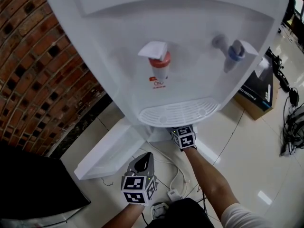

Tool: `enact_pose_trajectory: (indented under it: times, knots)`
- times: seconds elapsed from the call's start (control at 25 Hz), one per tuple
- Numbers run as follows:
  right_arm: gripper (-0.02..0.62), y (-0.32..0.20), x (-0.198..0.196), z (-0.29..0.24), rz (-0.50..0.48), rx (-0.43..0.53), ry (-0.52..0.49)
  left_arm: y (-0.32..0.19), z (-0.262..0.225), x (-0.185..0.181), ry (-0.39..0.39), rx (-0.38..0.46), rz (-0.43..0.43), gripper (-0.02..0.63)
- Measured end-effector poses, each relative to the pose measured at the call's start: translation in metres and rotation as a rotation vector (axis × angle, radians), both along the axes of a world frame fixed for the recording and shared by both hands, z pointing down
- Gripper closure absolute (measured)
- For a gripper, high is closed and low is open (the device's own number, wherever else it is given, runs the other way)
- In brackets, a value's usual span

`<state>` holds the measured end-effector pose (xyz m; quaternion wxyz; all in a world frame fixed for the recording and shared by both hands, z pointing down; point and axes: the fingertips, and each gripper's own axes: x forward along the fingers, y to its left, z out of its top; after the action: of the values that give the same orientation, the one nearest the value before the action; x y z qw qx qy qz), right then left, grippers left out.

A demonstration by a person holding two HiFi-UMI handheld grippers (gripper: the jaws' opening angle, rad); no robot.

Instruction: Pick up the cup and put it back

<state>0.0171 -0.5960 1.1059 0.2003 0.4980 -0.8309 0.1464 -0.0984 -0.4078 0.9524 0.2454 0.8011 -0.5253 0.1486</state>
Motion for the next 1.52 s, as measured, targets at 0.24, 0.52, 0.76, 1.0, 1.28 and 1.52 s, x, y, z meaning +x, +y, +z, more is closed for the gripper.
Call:
enact_pose_trajectory:
  times: [0.24, 0.52, 0.76, 1.0, 1.28, 1.52]
  knots:
    - [0.196, 0.041, 0.011, -0.021, 0.008, 0.021, -0.043, -0.003, -0.008, -0.005, 0.011, 0.014, -0.019, 0.607]
    - [0.333, 0.120, 0.034, -0.079, -0.026, 0.080, -0.071, 0.000, -0.041, -0.009, -0.017, 0.088, -0.016, 0.607]
    - [0.581, 0.155, 0.062, -0.138, 0.049, 0.119, -0.092, 0.016, -0.057, -0.024, 0.027, 0.116, -0.051, 0.607]
    - [0.583, 0.178, 0.074, -0.192, 0.064, 0.104, 0.012, 0.023, -0.093, -0.051, 0.048, 0.074, -0.125, 0.607]
    - [0.583, 0.249, 0.138, -0.303, 0.043, 0.025, 0.134, 0.069, -0.189, -0.030, -0.026, 0.005, -0.066, 0.607]
    - [0.583, 0.313, 0.163, -0.436, 0.103, -0.062, 0.055, 0.122, -0.308, -0.008, -0.004, -0.047, -0.104, 0.607]
